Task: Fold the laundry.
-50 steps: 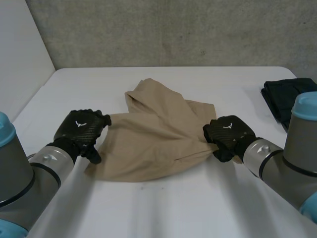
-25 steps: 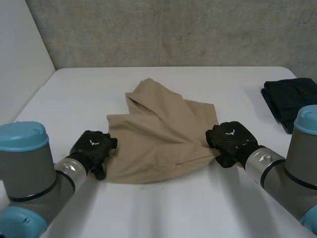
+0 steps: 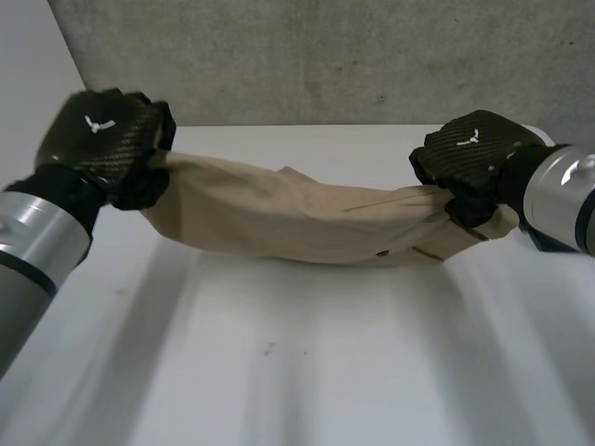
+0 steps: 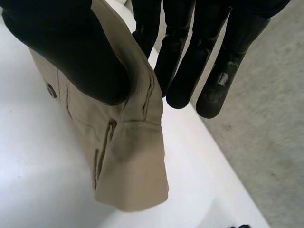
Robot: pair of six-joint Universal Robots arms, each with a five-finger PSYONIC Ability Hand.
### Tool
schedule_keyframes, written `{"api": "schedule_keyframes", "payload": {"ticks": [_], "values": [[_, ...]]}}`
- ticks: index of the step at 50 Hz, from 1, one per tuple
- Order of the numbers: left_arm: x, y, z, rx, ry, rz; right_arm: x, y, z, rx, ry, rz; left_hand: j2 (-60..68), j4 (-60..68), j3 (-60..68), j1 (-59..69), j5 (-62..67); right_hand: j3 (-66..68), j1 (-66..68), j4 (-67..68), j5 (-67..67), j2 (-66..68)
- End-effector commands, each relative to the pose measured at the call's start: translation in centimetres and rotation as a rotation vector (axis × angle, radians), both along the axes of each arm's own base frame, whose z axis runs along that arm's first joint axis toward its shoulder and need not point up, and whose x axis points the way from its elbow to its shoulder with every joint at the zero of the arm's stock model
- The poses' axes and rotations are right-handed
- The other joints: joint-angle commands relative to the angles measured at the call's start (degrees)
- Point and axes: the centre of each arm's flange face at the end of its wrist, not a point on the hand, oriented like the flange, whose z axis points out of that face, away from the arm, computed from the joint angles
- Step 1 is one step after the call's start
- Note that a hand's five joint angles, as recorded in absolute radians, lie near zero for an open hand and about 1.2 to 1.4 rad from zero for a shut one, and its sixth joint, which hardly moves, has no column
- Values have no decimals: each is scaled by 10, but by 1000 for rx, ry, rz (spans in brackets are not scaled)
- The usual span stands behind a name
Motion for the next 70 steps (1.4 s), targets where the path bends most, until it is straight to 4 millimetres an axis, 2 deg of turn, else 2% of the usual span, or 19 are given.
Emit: {"api": "schedule_keyframes", "payload": {"ticks": [1, 3, 5, 12, 22, 29, 38, 45, 48, 49, 51, 56, 60, 63, 65, 66, 67, 68, 70], "values": [[-6, -14, -29, 117, -10, 1, 11, -27, -49, 292, -75, -74, 115, 114, 118, 136, 143, -14, 99, -21, -6, -9], [-9, -20, -38, 141, -23, 0, 10, -29, -58, 339, -94, -99, 115, 114, 118, 136, 143, -20, 93, -28, -13, -15], [-12, -28, -46, 167, -34, 2, 9, -31, -74, 417, -114, -128, 115, 114, 118, 136, 143, -143, -29, -150, -135, -138], [-16, -40, -54, 183, -44, 27, 3, -25, -103, 569, -132, -140, 115, 114, 118, 136, 143, -316, -202, -323, -308, -311], [-18, -41, -52, 170, -44, 35, -6, -23, -110, 624, -143, -180, 115, 114, 118, 136, 143, -385, -272, -393, -377, -380], [-20, -46, -59, 182, -70, 36, -8, -16, -108, 643, -134, -185, 115, 114, 118, 136, 143, -458, -344, -465, -450, -453], [-24, -55, -69, 189, -105, 37, -13, 4, -108, 683, -122, -182, 115, 114, 118, 136, 143, -480, -366, -487, -472, -475], [-25, -58, -73, 205, -108, 40, -16, 13, -128, 701, -110, -188, 115, 114, 118, 136, 143, -404, -291, -411, -396, -399], [-24, -57, -73, 208, -107, 39, -14, 9, -134, 654, -121, -182, 115, 114, 118, 136, 143, -159, -46, -166, -151, -154], [-24, -57, -74, 211, -109, 39, -12, 5, -135, 623, -123, -173, 115, 114, 118, 136, 143, 65, 178, 58, 73, 70], [-25, -57, -75, 213, -111, 39, -10, 0, -133, 581, -124, -167, 115, 114, 118, 136, 143, 124, 237, 116, 131, 129], [-28, -66, -86, 227, -125, 35, -4, -37, -111, 308, -78, -154, 115, 114, 118, 136, 143, 124, 237, 116, 131, 129], [-35, -89, -88, 191, -120, 43, 18, -62, -79, 3, -21, -124, 115, 114, 118, 136, 143, 124, 237, 116, 131, 129], [-42, -114, -66, 62, -81, 54, 38, -75, -58, -167, -27, -111, 115, 114, 118, 136, 143, 124, 237, 116, 131, 129], [-44, -135, -32, -113, -15, 75, 55, -91, -24, -358, -82, -114, 115, 114, 118, 136, 143, 124, 237, 116, 131, 129], [-45, -140, -19, -175, 8, 80, 59, -95, -14, -410, -107, -115, 115, 114, 118, 136, 143, 124, 237, 116, 131, 129], [-48, -143, -7, -234, 31, 78, 65, -105, 13, -543, -170, -119, 115, 114, 118, 136, 143, 124, 237, 116, 131, 129], [-50, -148, 17, -362, 86, 83, 67, -109, 28, -616, -208, -121, 115, 114, 118, 136, 143, 124, 237, 116, 131, 129], [-48, -151, 43, -496, 151, 90, 71, -116, 60, -775, -301, -129, 115, 114, 118, 136, 143, 124, 237, 116, 131, 129]]}}
